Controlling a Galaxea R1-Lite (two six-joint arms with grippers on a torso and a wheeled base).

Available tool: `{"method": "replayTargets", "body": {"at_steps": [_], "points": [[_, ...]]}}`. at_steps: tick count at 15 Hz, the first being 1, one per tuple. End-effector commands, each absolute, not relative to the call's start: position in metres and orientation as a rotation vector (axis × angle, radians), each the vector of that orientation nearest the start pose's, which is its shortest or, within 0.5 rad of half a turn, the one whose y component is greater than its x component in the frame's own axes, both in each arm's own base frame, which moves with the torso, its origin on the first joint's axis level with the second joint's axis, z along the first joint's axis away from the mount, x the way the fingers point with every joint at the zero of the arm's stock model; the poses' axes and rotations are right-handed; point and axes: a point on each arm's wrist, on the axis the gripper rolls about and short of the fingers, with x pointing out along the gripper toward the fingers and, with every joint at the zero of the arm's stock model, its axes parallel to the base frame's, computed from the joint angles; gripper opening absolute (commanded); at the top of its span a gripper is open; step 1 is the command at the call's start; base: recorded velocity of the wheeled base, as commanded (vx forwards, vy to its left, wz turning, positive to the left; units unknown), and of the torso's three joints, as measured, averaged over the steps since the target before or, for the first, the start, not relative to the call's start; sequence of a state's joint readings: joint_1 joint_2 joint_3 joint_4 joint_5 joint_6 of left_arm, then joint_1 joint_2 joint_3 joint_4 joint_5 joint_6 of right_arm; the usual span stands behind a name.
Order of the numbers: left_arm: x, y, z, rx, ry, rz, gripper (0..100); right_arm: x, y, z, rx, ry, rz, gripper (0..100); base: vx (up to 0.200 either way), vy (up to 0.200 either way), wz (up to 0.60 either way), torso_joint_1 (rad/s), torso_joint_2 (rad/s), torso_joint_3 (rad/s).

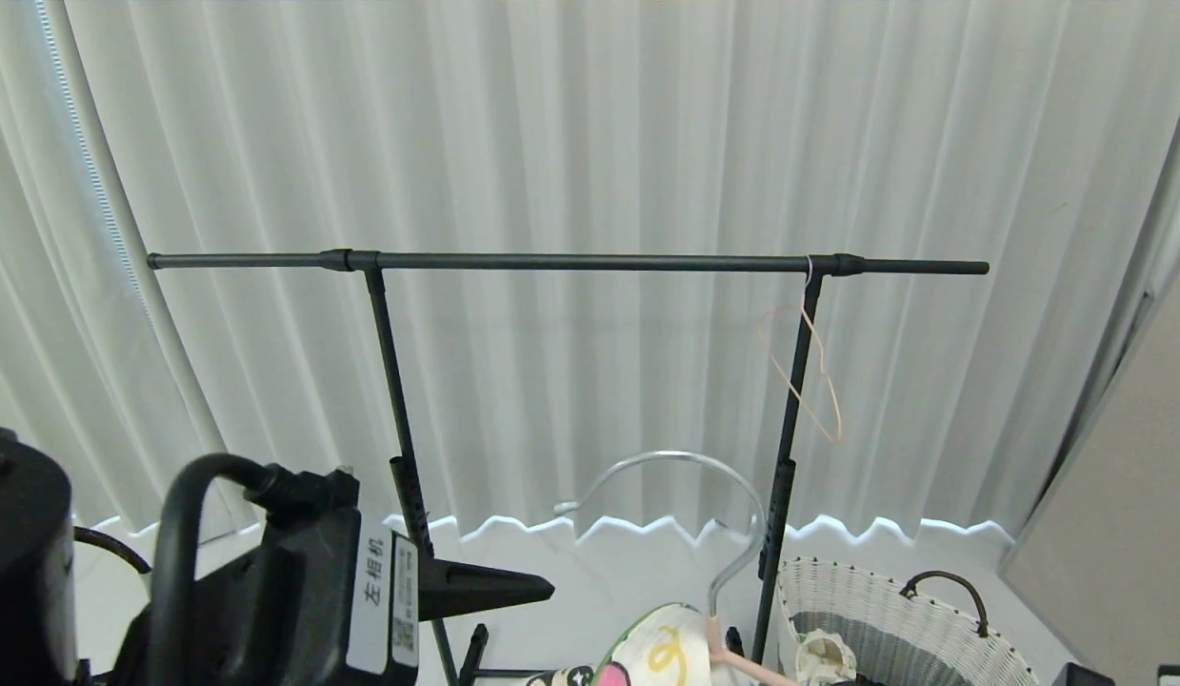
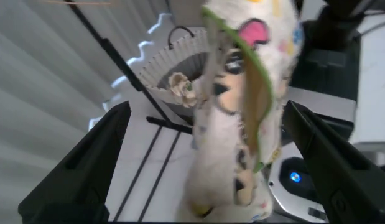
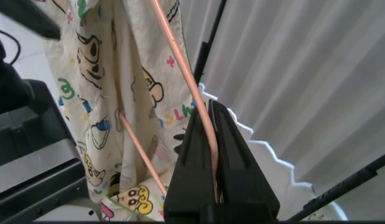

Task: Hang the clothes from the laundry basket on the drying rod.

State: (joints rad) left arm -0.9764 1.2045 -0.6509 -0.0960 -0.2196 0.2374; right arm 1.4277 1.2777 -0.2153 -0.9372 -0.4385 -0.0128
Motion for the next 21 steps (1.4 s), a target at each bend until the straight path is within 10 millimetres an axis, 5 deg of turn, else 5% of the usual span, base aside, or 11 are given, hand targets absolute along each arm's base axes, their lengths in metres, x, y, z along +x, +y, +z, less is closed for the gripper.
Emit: {"method": "replayTargets", "body": {"at_steps": [1, 3, 4, 13, 14, 21], "points": [[0.089, -0.147, 0.2, 0.402, 0.333, -1.246, 100, 0.032, 0.163, 0.157, -0.129, 0.078, 0.998, 0, 0.0, 0.0, 0.0, 0.0, 0.0, 0.0], [0.088, -0.146, 0.196, 0.411, 0.348, -1.248, 100, 0.031, 0.164, 0.157, -0.147, 0.068, 1.003, 0, 0.0, 0.0, 0.0, 0.0, 0.0, 0.0], [0.088, -0.145, 0.194, 0.415, 0.355, -1.246, 0, 0.03, 0.164, 0.157, -0.152, 0.065, 1.011, 0, 0.0, 0.0, 0.0, 0.0, 0.0, 0.0], [0.085, -0.145, 0.188, 0.427, 0.375, -1.253, 0, 0.027, 0.163, 0.155, -0.169, 0.062, 1.024, 0, 0.0, 0.0, 0.0, 0.0, 0.0, 0.0], [0.085, -0.145, 0.187, 0.428, 0.376, -1.252, 0, 0.027, 0.163, 0.154, -0.176, 0.061, 1.026, 100, 0.0, 0.0, 0.0, 0.0, 0.0, 0.0], [0.088, -0.136, 0.186, 0.63, 0.287, -1.006, 0, 0.039, 0.157, 0.149, -0.2, 0.077, 0.896, 100, 0.0, 0.0, 0.0, 0.0, 0.0, 0.0]]}}
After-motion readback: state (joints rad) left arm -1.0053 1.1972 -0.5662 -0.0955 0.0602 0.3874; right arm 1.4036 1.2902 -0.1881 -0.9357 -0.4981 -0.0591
